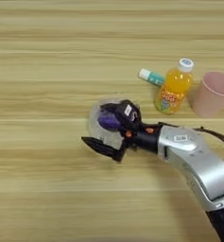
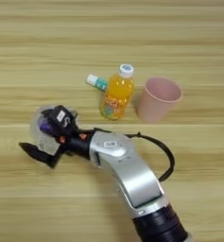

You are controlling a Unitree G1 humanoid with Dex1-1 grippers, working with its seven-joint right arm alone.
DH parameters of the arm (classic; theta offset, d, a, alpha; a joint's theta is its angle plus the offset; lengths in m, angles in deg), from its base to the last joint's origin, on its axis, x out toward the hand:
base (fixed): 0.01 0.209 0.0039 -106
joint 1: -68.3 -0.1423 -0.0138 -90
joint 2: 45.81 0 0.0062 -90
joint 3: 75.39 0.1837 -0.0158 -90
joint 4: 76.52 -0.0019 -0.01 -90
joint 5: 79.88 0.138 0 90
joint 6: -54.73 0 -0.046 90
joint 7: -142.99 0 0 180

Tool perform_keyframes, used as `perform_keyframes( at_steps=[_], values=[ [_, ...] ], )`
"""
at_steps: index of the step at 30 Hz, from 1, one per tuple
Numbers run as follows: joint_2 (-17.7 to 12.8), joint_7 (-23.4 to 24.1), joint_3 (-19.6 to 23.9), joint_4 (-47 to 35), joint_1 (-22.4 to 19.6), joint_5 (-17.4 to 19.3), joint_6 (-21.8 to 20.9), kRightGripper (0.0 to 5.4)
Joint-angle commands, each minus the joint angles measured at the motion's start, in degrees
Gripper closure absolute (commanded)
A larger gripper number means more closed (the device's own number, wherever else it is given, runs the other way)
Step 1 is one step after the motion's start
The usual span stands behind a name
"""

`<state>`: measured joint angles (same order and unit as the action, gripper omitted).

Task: Move the objects on the table

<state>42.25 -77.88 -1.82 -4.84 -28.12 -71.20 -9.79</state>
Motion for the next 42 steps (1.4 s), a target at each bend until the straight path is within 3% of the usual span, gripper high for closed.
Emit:
perform_keyframes(
  at_steps=[1, 10, 14, 19, 26, 34, 42],
  values=[
    [0.7, 3.1, 2.1, -2.4, -2.4, -1.5, -7.3, 0.04],
    [3.1, 12.4, 6.2, -1.5, -2.7, -7.1, -19.5, 0.04],
    [4.0, 15.9, 8.7, -1.6, -3.2, -8.2, -22.5, 0.04],
    [5.0, 19.2, 11.4, -1.6, -3.7, -8.4, -24.6, 0.04],
    [6.2, 27.4, 17.7, 1.3, -6.0, -10.3, -26.5, 0.04],
    [6.3, 35.1, 21.6, 8.9, -8.8, -13.7, -29.7, 0.04],
    [6.7, 35.6, 22.1, 14.2, -10.1, -12.1, -28.7, 0.04]
  ],
)
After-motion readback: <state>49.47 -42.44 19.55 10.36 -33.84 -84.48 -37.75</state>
